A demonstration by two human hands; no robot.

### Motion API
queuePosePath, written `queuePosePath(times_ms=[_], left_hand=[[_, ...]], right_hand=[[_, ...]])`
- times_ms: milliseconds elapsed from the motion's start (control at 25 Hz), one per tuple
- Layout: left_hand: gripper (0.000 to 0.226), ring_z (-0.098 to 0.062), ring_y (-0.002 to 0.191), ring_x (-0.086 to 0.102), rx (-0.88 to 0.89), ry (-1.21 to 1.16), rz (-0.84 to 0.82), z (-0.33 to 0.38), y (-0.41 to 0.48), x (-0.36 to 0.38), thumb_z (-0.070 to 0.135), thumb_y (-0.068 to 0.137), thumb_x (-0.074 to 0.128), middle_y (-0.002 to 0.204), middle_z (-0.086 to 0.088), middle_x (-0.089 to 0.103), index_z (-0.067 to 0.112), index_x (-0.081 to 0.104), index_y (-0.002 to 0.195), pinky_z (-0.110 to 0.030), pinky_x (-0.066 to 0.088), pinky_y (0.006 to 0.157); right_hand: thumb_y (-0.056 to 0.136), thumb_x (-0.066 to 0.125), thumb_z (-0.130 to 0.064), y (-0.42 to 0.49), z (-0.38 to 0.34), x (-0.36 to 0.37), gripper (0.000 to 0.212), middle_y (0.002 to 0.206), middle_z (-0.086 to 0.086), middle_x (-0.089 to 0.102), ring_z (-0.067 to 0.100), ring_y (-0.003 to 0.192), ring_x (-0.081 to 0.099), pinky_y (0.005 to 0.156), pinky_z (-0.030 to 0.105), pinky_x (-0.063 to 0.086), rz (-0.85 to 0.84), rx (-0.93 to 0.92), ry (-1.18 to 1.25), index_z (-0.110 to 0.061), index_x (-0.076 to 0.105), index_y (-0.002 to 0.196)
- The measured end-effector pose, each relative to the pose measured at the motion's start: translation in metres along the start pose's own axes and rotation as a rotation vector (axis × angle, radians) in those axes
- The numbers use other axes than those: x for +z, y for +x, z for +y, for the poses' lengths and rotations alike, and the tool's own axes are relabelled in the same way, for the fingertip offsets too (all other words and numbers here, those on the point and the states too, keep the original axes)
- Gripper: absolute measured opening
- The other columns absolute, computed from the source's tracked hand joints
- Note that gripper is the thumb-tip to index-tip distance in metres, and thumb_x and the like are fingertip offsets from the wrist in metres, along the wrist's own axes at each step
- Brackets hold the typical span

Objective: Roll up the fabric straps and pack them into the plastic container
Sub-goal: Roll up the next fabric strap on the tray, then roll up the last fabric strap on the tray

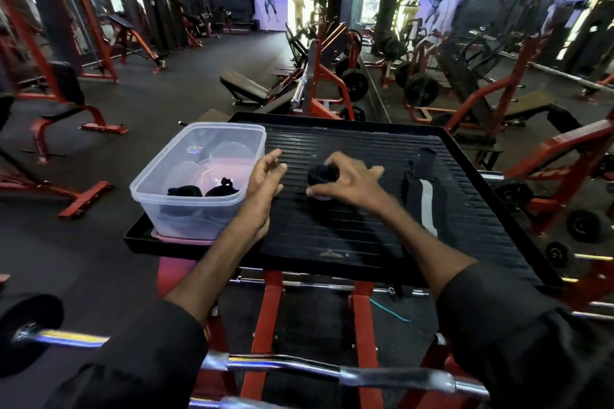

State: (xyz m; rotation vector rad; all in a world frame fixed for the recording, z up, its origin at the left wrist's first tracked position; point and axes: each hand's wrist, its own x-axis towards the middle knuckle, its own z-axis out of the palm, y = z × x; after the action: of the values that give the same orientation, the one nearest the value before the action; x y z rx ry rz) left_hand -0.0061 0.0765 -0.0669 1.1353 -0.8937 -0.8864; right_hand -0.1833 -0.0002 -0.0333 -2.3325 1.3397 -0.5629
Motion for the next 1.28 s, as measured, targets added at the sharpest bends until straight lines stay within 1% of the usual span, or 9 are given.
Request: queuePosePath(times_ms=[120, 240, 320, 480, 720, 880, 1080, 1160, 1280], left_hand=[[0.040, 0.000, 0.118, 0.052, 0.021, 0.029, 0.015, -0.003, -0.005, 0.004, 0.017, 0.102, 0.054, 0.134, 0.008, 0.056, 0.021, 0.050, 0.141, -0.032, 0.040, 0.100], [0.038, -0.010, 0.126, 0.054, 0.141, 0.045, 0.055, 0.002, -0.008, 0.014, 0.006, 0.102, 0.052, 0.138, -0.004, 0.058, 0.014, 0.051, 0.139, -0.033, 0.041, 0.111], [0.036, -0.014, 0.129, 0.055, 0.270, 0.022, 0.044, 0.011, -0.013, 0.032, 0.001, 0.101, 0.049, 0.135, -0.006, 0.060, 0.017, 0.054, 0.133, -0.032, 0.042, 0.113], [0.035, -0.006, 0.119, 0.061, 0.434, 0.088, -0.132, 0.022, -0.022, 0.082, -0.006, 0.099, 0.047, 0.125, -0.005, 0.065, 0.015, 0.060, 0.123, -0.022, 0.047, 0.104], [0.035, -0.002, 0.110, 0.065, 0.400, 0.193, -0.328, -0.009, -0.017, 0.140, -0.006, 0.098, 0.051, 0.117, 0.003, 0.068, 0.019, 0.063, 0.118, -0.015, 0.048, 0.096], [0.037, -0.004, 0.110, 0.065, 0.301, 0.228, -0.368, -0.032, -0.012, 0.149, -0.006, 0.098, 0.050, 0.118, 0.004, 0.068, 0.021, 0.064, 0.119, -0.019, 0.049, 0.096], [0.043, -0.008, 0.113, 0.065, 0.273, 0.231, -0.376, -0.038, -0.006, 0.150, -0.004, 0.098, 0.051, 0.116, 0.009, 0.068, 0.034, 0.063, 0.113, -0.019, 0.049, 0.097], [0.041, -0.009, 0.114, 0.064, 0.259, 0.216, -0.378, -0.038, -0.008, 0.149, -0.004, 0.098, 0.052, 0.119, 0.011, 0.067, 0.032, 0.063, 0.114, -0.020, 0.049, 0.098], [0.038, -0.008, 0.113, 0.063, 0.232, 0.201, -0.383, -0.034, -0.009, 0.144, -0.003, 0.098, 0.053, 0.121, 0.010, 0.065, 0.029, 0.062, 0.117, -0.027, 0.050, 0.101]], right_hand=[[0.067, 0.083, -0.063, -0.005, 0.006, 0.024, 0.066, 0.112, -0.010, 0.063, 0.018, 0.114, 0.055, 0.086, 0.044, 0.026, -0.037, 0.054, -0.016, -0.027, 0.052, 0.113], [0.070, 0.085, -0.050, 0.007, 0.012, 0.013, 0.072, 0.124, -0.007, 0.062, 0.016, 0.118, 0.048, 0.108, 0.058, 0.024, -0.200, 0.101, 0.009, -0.032, 0.045, 0.127], [0.074, 0.086, -0.038, 0.008, 0.021, -0.006, 0.080, 0.125, -0.003, 0.058, 0.015, 0.119, 0.050, 0.116, 0.053, 0.031, -0.307, 0.087, 0.118, -0.033, 0.038, 0.138], [0.089, 0.078, -0.014, -0.012, 0.057, -0.061, 0.052, 0.107, 0.003, 0.060, 0.011, 0.091, 0.059, 0.073, 0.019, 0.049, -0.252, 0.072, 0.249, -0.012, 0.055, 0.135], [0.089, 0.070, 0.001, -0.070, 0.146, -0.115, 0.022, 0.093, 0.007, 0.064, 0.019, 0.089, 0.059, 0.080, 0.032, 0.045, -0.050, 0.224, 0.310, -0.013, 0.066, 0.105], [0.091, 0.070, 0.001, -0.112, 0.145, -0.121, 0.022, 0.094, -0.001, 0.071, -0.004, 0.076, 0.064, 0.067, 0.012, 0.046, -0.342, 0.197, 0.202, -0.004, 0.068, 0.113], [0.090, 0.074, -0.023, -0.129, 0.113, -0.106, 0.036, 0.125, 0.005, 0.068, 0.013, 0.112, 0.061, 0.098, 0.027, 0.048, -0.597, 0.207, -0.015, -0.014, 0.067, 0.125], [0.085, 0.075, -0.033, -0.128, 0.108, -0.103, 0.038, 0.117, -0.004, 0.065, 0.015, 0.110, 0.060, 0.096, 0.030, 0.049, -0.632, 0.262, -0.099, -0.021, 0.066, 0.121], [0.078, 0.083, -0.018, -0.118, 0.111, -0.101, 0.019, 0.086, 0.001, 0.065, 0.013, 0.082, 0.058, 0.071, 0.029, 0.045, -0.633, 0.143, 0.113, -0.019, 0.067, 0.089]])
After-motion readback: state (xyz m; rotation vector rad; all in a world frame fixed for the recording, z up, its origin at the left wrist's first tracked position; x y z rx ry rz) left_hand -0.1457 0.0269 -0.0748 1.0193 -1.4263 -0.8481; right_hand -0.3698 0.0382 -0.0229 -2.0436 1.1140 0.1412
